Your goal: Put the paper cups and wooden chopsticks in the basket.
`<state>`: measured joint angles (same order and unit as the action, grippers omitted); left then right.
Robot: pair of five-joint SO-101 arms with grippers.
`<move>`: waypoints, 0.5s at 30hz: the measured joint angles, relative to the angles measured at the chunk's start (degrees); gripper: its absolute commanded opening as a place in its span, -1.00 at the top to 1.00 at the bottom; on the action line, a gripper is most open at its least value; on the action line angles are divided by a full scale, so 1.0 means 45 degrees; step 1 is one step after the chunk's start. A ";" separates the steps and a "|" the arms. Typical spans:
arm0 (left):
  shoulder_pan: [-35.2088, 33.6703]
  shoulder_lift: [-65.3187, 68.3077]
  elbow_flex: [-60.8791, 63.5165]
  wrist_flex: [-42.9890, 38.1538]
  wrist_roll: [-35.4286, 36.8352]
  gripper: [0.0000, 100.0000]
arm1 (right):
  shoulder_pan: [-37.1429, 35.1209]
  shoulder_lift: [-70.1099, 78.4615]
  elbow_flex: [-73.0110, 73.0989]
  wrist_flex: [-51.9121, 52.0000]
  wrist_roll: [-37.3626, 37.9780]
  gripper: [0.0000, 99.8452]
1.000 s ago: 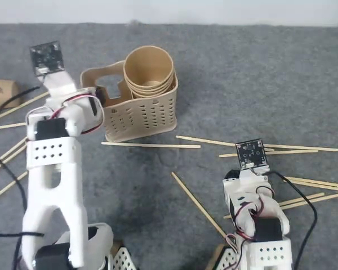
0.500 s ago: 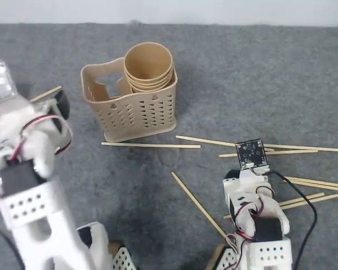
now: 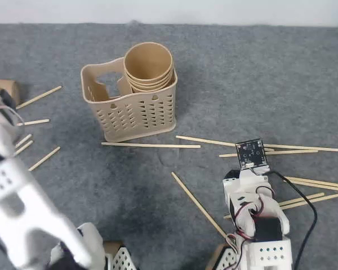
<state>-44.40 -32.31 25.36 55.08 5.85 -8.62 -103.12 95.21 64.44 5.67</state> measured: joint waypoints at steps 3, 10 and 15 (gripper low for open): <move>-0.0215 0.2188 -0.1563 0.0000 0.0000 0.52 | 0.0000 0.0000 0.0020 0.0000 0.0000 0.98; -0.0860 0.7404 -0.5724 0.0000 0.0000 0.52 | 0.0000 0.0000 0.0039 0.0000 0.0000 0.98; -0.1348 1.0862 -0.8889 0.0000 -0.0801 0.52 | 0.0000 0.0000 0.0039 0.0000 0.0000 0.98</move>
<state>-50.46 16.57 -14.64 55.08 2.24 -8.62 -103.12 95.38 64.44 5.67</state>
